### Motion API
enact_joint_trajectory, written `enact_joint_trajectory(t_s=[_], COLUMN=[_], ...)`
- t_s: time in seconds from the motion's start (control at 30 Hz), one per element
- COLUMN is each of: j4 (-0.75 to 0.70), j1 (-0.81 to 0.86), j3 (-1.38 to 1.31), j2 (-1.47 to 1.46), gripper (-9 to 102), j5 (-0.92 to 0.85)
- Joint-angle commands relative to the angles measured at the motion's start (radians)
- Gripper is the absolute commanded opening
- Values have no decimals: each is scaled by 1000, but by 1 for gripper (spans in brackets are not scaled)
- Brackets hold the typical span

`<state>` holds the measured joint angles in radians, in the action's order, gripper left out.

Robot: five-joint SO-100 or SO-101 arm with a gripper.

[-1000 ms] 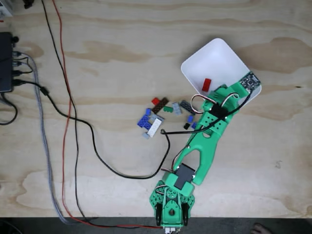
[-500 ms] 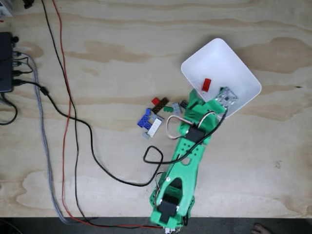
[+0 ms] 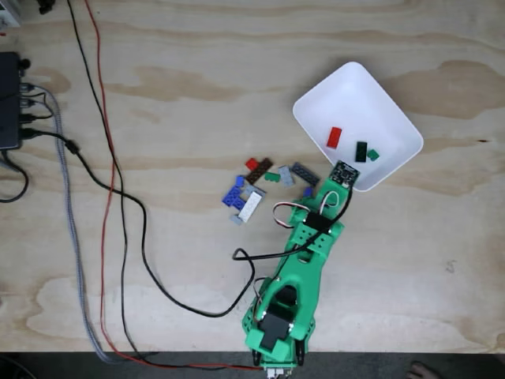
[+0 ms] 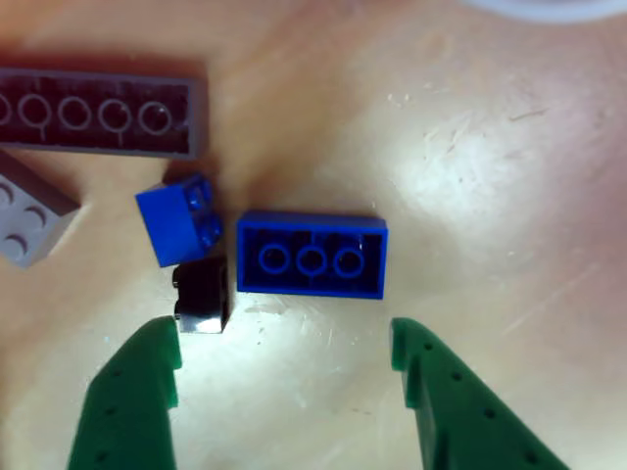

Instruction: Put all lego bricks in the bin.

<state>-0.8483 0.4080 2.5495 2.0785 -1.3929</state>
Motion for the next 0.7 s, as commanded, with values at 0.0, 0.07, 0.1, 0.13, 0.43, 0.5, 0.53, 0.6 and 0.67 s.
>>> enact_joint_trajectory(t_s=[0.0, 0.07, 0.1, 0.13, 0.43, 0.5, 0.53, 0.6, 0.67], j4=[117, 147, 152, 163, 147, 120, 83, -11, -64], j1=[63, 67, 71, 71, 40, 25, 11, -32, -81], j3=[-15, -18, -18, -18, -12, -12, -11, -9, -11], j2=[-58, -81, -92, -101, -95, -38, 20, 209, 436], gripper=[26, 26, 25, 25, 0, 0, 0, 0, 0], j5=[-34, -28, -38, -37, -48, -2, 25, 101, 199])
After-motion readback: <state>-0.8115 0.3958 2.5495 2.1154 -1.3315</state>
